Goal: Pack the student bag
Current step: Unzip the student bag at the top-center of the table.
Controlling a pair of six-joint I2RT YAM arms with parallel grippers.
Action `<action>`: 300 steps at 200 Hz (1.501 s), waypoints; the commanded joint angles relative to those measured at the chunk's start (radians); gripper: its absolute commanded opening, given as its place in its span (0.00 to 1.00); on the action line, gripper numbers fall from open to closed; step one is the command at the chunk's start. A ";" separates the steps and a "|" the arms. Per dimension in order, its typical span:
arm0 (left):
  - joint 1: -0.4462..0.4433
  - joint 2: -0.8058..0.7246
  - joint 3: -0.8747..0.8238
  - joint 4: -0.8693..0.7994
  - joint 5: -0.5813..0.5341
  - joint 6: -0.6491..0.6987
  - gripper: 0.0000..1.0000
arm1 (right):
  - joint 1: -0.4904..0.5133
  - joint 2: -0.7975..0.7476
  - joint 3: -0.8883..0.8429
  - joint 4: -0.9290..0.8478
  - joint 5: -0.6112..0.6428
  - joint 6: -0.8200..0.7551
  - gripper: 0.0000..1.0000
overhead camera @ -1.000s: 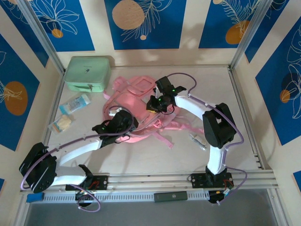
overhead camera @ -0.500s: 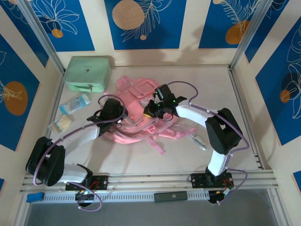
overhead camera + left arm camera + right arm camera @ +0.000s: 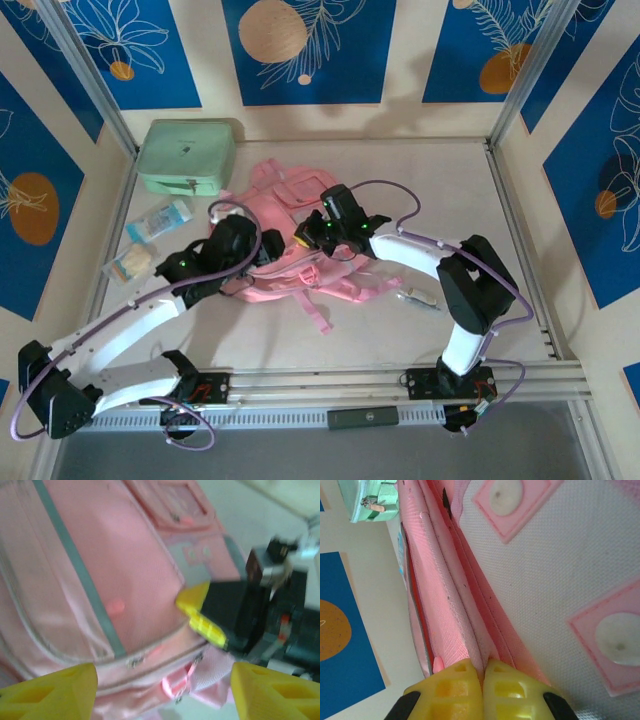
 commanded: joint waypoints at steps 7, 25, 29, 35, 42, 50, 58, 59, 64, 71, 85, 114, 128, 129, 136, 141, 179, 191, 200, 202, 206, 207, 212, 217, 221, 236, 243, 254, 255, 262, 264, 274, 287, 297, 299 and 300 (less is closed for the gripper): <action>-0.086 0.038 -0.032 -0.119 -0.113 -0.087 0.76 | 0.018 -0.047 0.003 0.082 0.041 0.048 0.00; -0.111 0.115 -0.003 -0.137 -0.150 -0.093 0.81 | 0.021 -0.054 -0.011 0.097 0.054 0.053 0.00; -0.113 0.132 0.005 -0.136 -0.159 -0.094 0.82 | 0.022 -0.057 -0.012 0.094 0.059 0.054 0.00; -0.117 0.154 0.012 -0.130 -0.173 -0.096 0.83 | 0.022 -0.060 -0.011 0.090 0.064 0.053 0.00; -0.119 0.176 0.015 -0.110 -0.179 -0.089 0.83 | 0.022 -0.062 -0.007 0.082 0.069 0.049 0.00; -0.119 0.199 0.025 -0.097 -0.188 -0.085 0.84 | 0.022 -0.063 -0.004 0.070 0.073 0.048 0.00; -0.120 0.224 0.034 -0.088 -0.209 -0.085 0.85 | 0.022 -0.064 -0.005 0.071 0.076 0.048 0.00; -0.120 0.226 0.036 -0.087 -0.212 -0.085 0.85 | 0.022 -0.064 -0.005 0.073 0.076 0.048 0.00; -0.120 0.246 0.042 -0.084 -0.220 -0.082 0.86 | 0.023 -0.063 -0.007 0.076 0.077 0.048 0.00; -0.120 0.273 0.055 -0.094 -0.245 -0.086 0.87 | 0.024 -0.063 -0.008 0.077 0.076 0.050 0.00; -0.120 0.320 0.084 -0.128 -0.282 -0.125 0.91 | 0.024 -0.061 -0.010 0.086 0.072 0.050 0.00; -0.122 0.369 0.078 -0.043 -0.304 -0.161 0.97 | 0.023 -0.058 -0.017 0.092 0.076 0.058 0.00; -0.120 0.402 0.087 -0.053 -0.332 -0.181 0.98 | 0.022 -0.060 -0.025 0.102 0.075 0.063 0.00; -0.120 0.405 0.088 -0.054 -0.335 -0.186 0.99 | 0.022 -0.060 -0.025 0.101 0.076 0.063 0.00; -0.118 0.424 0.095 -0.093 -0.355 -0.228 1.00 | 0.022 -0.064 -0.026 0.102 0.073 0.063 0.00; -0.117 0.431 0.101 -0.119 -0.374 -0.249 0.99 | 0.021 -0.065 -0.027 0.102 0.073 0.062 0.00; -0.116 0.413 0.038 -0.117 -0.399 -0.289 1.00 | 0.011 -0.076 -0.023 0.082 0.078 0.041 0.00; -0.116 0.387 0.009 -0.114 -0.394 -0.279 0.99 | 0.006 -0.077 -0.024 0.080 0.072 0.039 0.00; -0.116 0.362 -0.011 -0.131 -0.391 -0.283 1.00 | 0.004 -0.080 -0.027 0.082 0.071 0.033 0.00; -0.116 0.355 -0.016 -0.133 -0.390 -0.283 1.00 | 0.004 -0.079 -0.027 0.082 0.071 0.031 0.00; -0.117 0.342 -0.026 -0.136 -0.385 -0.281 1.00 | 0.005 -0.079 -0.023 0.079 0.071 0.026 0.00; -0.117 0.338 -0.029 -0.137 -0.384 -0.281 1.00 | 0.004 -0.078 -0.023 0.077 0.072 0.025 0.00; -0.117 0.316 -0.042 -0.132 -0.374 -0.276 1.00 | 0.005 -0.077 -0.018 0.068 0.073 0.021 0.00; -0.116 0.292 -0.057 -0.121 -0.359 -0.266 0.99 | 0.005 -0.073 -0.012 0.059 0.073 0.018 0.00; -0.116 0.272 -0.070 -0.108 -0.350 -0.257 0.98 | 0.005 -0.071 -0.008 0.056 0.073 0.014 0.00; -0.113 0.197 -0.109 -0.095 -0.331 -0.232 0.93 | 0.004 -0.064 -0.005 0.056 0.074 0.017 0.00; -0.101 0.162 -0.123 -0.088 -0.311 -0.201 0.91 | 0.004 -0.061 -0.006 0.060 0.068 0.018 0.00; -0.085 0.114 -0.137 -0.093 -0.278 -0.163 0.87 | 0.005 -0.060 -0.002 0.061 0.066 0.016 0.00; -0.084 0.109 -0.137 -0.095 -0.275 -0.161 0.86 | 0.005 -0.060 -0.002 0.060 0.066 0.015 0.00; -0.079 0.085 -0.141 -0.096 -0.255 -0.135 0.83 | 0.008 -0.058 0.003 0.056 0.070 0.013 0.00; -0.078 0.078 -0.141 -0.094 -0.247 -0.126 0.83 | 0.009 -0.058 0.004 0.054 0.070 0.012 0.00; -0.078 0.052 -0.140 -0.080 -0.209 -0.083 0.80 | 0.008 -0.053 0.011 0.051 0.070 0.012 0.00; -0.079 0.039 -0.134 -0.044 -0.149 -0.050 0.74 | 0.010 -0.051 0.014 0.050 0.071 0.010 0.00; -0.080 0.048 -0.129 0.008 -0.088 -0.006 0.71 | 0.011 -0.049 0.016 0.051 0.076 0.013 0.00; -0.080 0.053 -0.126 0.015 -0.078 -0.002 0.70 | 0.011 -0.048 0.016 0.052 0.077 0.014 0.00; -0.080 0.055 -0.125 0.019 -0.072 0.002 0.70 | 0.011 -0.047 0.015 0.052 0.077 0.014 0.00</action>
